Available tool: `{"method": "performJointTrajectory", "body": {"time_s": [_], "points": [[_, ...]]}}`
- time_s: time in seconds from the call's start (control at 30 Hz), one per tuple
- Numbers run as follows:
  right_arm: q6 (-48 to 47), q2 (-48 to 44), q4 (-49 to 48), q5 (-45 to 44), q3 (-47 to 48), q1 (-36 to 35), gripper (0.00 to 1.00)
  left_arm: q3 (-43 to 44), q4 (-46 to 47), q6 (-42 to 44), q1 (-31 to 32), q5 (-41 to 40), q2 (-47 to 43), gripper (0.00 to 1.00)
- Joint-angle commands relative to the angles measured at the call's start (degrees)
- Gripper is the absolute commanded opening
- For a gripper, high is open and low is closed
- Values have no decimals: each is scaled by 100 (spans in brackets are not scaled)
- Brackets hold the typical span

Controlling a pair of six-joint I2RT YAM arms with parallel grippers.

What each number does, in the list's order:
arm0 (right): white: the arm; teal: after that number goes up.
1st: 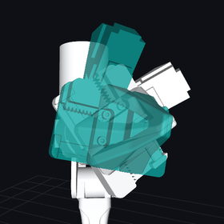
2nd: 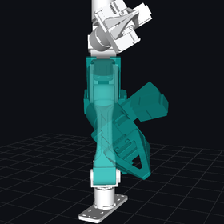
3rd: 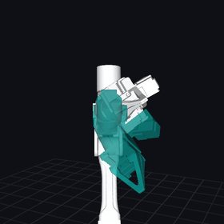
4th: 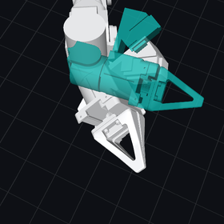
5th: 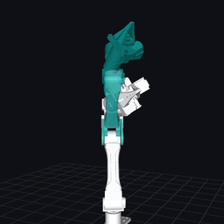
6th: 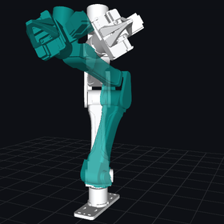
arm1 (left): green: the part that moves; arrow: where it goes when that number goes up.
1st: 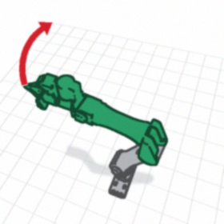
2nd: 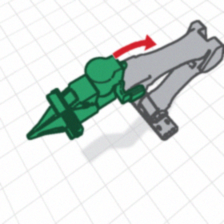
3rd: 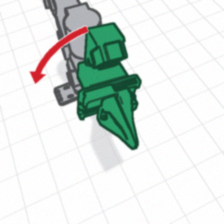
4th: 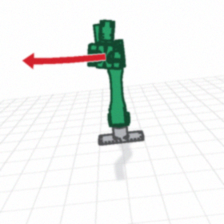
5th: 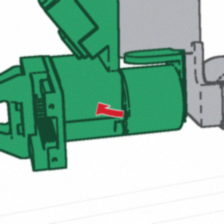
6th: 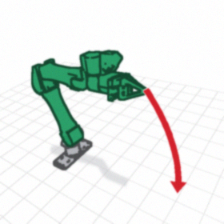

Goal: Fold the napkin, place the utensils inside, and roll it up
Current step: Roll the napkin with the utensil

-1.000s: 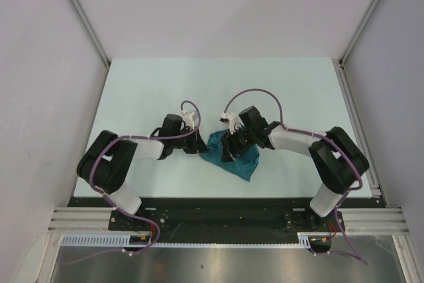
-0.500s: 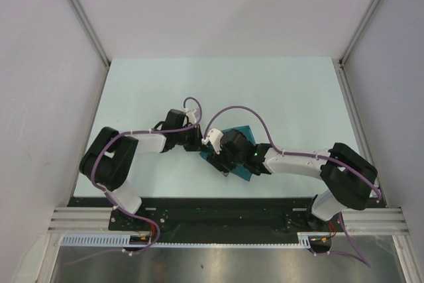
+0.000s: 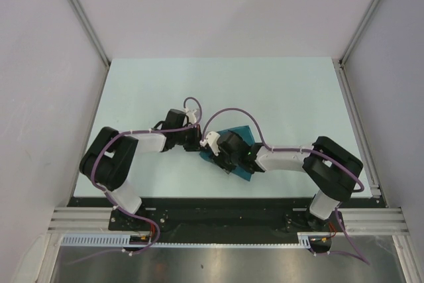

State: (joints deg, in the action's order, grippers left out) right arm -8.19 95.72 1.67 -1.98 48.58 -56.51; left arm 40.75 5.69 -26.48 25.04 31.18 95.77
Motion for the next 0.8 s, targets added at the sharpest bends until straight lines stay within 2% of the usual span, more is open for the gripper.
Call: {"method": "performJointTrajectory", "body": {"time_s": [0.0,0.03,0.07,0.1,0.17,0.2,0.23,0.33,0.47,0.67,0.77], "points": [[124,271,412,388,126,166,39,187,-227,82,-16,239,-5,0],[194,289,465,556,143,210,34,205,-218,73,-25,240,-23,2],[229,298,518,750,152,245,31,222,-209,55,-25,231,-49,9],[264,315,579,1187,152,342,30,223,-200,46,-34,187,-154,31],[414,342,650,1698,169,465,27,231,-183,46,-95,91,-312,48],[475,394,694,2205,161,622,26,223,-191,46,-113,29,-400,62],[519,421,703,2480,170,702,23,214,-200,55,-183,-76,-601,66],[748,526,598,3517,135,1036,19,100,-279,134,-236,-435,-970,73],[1108,676,352,4869,134,1379,17,-198,-236,292,-236,-701,-1402,75],[1503,1158,62,6180,240,1722,16,-875,326,301,-227,-500,-1955,75],[1767,1395,-114,6463,266,1880,15,-1113,564,284,-175,-350,-2097,73]]}}
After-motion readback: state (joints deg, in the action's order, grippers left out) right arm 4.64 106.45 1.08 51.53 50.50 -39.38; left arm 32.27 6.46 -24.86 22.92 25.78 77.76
